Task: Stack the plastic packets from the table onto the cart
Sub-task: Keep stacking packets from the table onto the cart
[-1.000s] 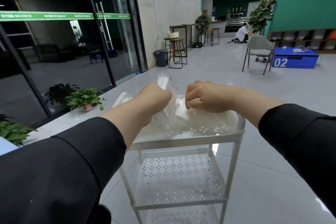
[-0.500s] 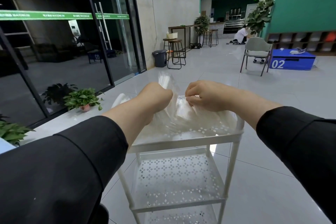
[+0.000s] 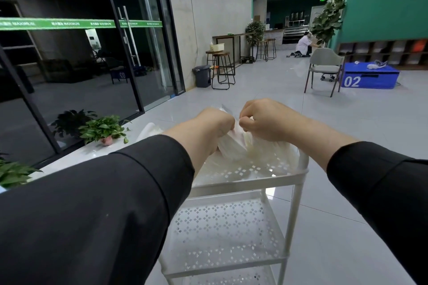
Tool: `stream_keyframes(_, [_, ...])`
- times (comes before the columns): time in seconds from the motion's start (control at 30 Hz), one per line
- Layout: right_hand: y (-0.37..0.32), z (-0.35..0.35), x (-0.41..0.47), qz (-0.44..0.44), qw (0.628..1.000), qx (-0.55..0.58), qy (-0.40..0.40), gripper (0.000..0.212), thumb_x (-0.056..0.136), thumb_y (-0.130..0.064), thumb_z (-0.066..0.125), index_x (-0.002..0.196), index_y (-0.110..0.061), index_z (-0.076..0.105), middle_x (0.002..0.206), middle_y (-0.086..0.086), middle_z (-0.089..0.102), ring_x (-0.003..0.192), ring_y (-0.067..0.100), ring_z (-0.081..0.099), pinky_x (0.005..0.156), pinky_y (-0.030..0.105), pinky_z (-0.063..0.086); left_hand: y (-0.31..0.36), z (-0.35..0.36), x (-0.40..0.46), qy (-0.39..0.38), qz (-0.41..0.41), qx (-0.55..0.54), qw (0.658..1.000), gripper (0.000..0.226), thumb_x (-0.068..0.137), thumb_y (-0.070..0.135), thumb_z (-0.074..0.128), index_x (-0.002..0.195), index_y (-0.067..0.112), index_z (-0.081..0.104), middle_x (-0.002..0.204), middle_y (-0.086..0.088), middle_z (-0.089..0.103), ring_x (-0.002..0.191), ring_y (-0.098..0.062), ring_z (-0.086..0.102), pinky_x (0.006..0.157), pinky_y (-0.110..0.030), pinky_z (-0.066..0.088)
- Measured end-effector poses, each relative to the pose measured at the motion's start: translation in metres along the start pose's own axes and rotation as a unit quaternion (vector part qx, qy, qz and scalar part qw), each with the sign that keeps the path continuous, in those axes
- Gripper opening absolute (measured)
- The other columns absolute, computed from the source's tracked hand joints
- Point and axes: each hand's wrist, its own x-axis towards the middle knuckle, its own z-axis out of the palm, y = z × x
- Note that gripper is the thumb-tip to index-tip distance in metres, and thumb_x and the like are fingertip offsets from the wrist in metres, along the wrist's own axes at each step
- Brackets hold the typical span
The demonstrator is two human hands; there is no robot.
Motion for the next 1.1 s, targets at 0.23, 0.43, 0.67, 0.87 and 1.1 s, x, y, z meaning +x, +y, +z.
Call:
stream_keyframes(0.23, [0.004, 0.002, 0.003, 0.006, 1.000, -0.007, 0.008, 0.065, 0.064, -0.052, 0.023, 0.078, -0.006, 0.066, 0.093, 0.016, 0.070, 0.088, 0.035, 0.064, 0.075, 0.049, 0.056, 0.001, 0.016, 0.007, 0.004, 0.054, 0.050, 0.997, 0.010, 0.097, 0.008, 0.052, 0.089, 0.006, 0.058, 0.081, -0.012, 0.058, 0.078, -0.031, 0.060, 0.070, -0.039, 0.058])
stream_keyframes(0.43, [-0.002, 0.002, 0.001, 0.029, 0.999, 0.034, 0.021, 0.055, 0.071, -0.041, 0.031, 0.083, -0.002, 0.068, 0.096, 0.018, 0.070, 0.092, 0.037, 0.064, 0.078, 0.050, 0.055, -0.016, 0.018, 0.011, 0.085, 0.148, 0.256, 0.952, 0.051, 0.103, 0.025, 0.037, 0.149, 0.005, 0.027, 0.144, -0.021, 0.046, 0.129, -0.042, 0.046, 0.100, -0.047, 0.044])
stream_keyframes(0.67, [-0.004, 0.003, 0.001, 0.033, 0.999, 0.023, 0.020, 0.048, 0.075, -0.038, 0.033, 0.080, -0.006, 0.070, 0.091, 0.014, 0.071, 0.090, 0.035, 0.064, 0.076, 0.047, 0.054, -0.029, 0.030, 0.024, 0.045, 0.188, 0.252, 0.948, 0.054, 0.103, 0.022, 0.034, 0.154, 0.006, 0.025, 0.156, -0.013, 0.030, 0.142, -0.031, 0.033, 0.108, -0.048, 0.035])
stream_keyframes(0.87, [-0.004, 0.002, 0.001, 0.030, 0.999, 0.011, 0.011, 0.049, 0.074, -0.040, 0.032, 0.079, -0.009, 0.070, 0.091, 0.012, 0.072, 0.090, 0.033, 0.064, 0.079, 0.046, 0.055, -0.034, 0.027, 0.027, 0.117, 0.201, 0.262, 0.937, 0.050, 0.106, 0.030, 0.035, 0.152, 0.013, 0.032, 0.140, -0.015, 0.052, 0.129, -0.038, 0.049, 0.095, -0.043, 0.042])
stream_keyframes(1.1, [-0.001, 0.002, 0.000, -0.007, 0.999, 0.026, 0.017, 0.019, 0.096, -0.027, 0.050, 0.100, -0.024, 0.069, 0.107, -0.006, 0.068, 0.101, 0.019, 0.059, 0.089, 0.036, 0.049, -0.045, 0.008, 0.008, 0.079, 0.244, 0.246, 0.935, 0.036, 0.106, 0.025, 0.033, 0.121, 0.011, 0.063, 0.120, -0.012, 0.067, 0.116, -0.036, 0.058, 0.093, -0.041, 0.047])
